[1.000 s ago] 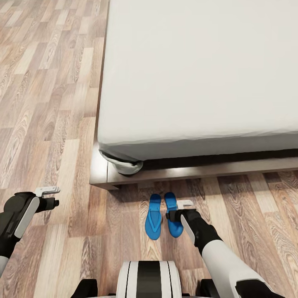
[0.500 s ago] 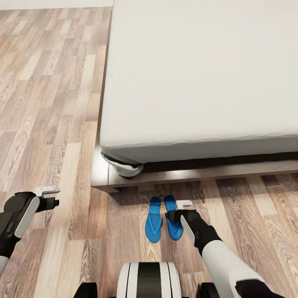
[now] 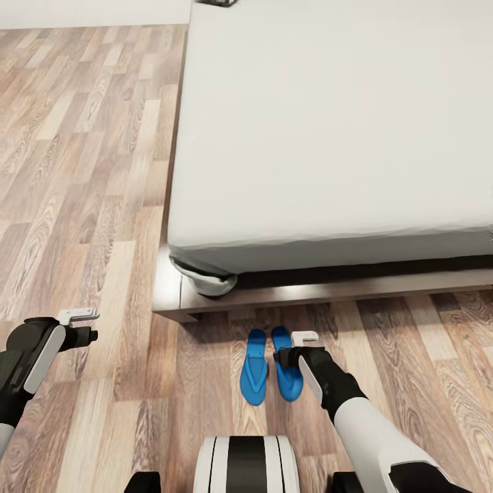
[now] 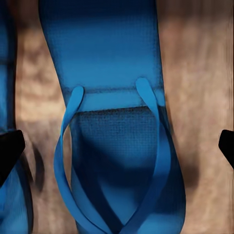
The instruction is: In the bedroom, move the book from the bed onto either nightstand, and place the two sandals side by side next to the bed.
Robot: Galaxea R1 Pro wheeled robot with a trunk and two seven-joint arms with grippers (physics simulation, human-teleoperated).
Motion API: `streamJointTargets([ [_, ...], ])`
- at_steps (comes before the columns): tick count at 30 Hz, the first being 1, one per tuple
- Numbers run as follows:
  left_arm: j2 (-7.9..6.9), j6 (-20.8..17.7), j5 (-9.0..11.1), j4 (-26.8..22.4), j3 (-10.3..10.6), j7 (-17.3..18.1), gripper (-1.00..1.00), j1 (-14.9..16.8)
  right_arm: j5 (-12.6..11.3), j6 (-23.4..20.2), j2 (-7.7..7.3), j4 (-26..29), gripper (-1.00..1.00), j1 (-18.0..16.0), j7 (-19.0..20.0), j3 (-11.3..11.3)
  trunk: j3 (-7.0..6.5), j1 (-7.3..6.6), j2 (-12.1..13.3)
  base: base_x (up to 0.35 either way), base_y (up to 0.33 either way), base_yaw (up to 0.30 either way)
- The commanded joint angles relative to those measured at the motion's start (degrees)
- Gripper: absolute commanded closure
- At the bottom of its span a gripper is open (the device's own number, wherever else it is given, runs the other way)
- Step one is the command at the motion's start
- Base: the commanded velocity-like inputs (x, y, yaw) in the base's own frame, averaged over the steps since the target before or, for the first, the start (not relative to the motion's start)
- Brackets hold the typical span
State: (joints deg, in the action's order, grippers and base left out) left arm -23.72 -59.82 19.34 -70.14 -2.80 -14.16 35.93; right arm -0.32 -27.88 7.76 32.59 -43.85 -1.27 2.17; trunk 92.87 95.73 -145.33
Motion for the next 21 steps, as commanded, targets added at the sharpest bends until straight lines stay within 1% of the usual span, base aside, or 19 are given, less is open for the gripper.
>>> streamJointTargets([
  [1,-0.01,-0.2,0.6,-0.1,0.0,-0.5,-1.00,0.0,0.0,-0.3,-0.04,0.1,-1.00,0.0,-0.1,0.2,-0.20,-0.03,0.0,0.000,0.000,0.000],
  [6,-0.01,-0.2,0.6,-0.1,0.1,-0.5,-1.00,0.0,0.0,-0.3,-0.10,0.1,-1.00,0.0,-0.1,0.2,-1.30,-0.16,0.1,0.000,0.000,0.000],
  [17,0.15,-0.2,0.5,0.0,0.3,-0.8,-1.00,0.0,0.0,-0.3,-0.63,0.0,-1.00,0.1,0.0,-0.2,-1.30,-0.16,0.1,0.000,0.000,0.000],
  [21,0.26,-0.2,0.5,0.1,0.3,-0.8,-1.00,0.0,0.1,-0.3,-0.79,0.0,-1.00,0.1,0.1,-0.2,-2.19,-0.26,0.1,0.000,0.000,0.000],
])
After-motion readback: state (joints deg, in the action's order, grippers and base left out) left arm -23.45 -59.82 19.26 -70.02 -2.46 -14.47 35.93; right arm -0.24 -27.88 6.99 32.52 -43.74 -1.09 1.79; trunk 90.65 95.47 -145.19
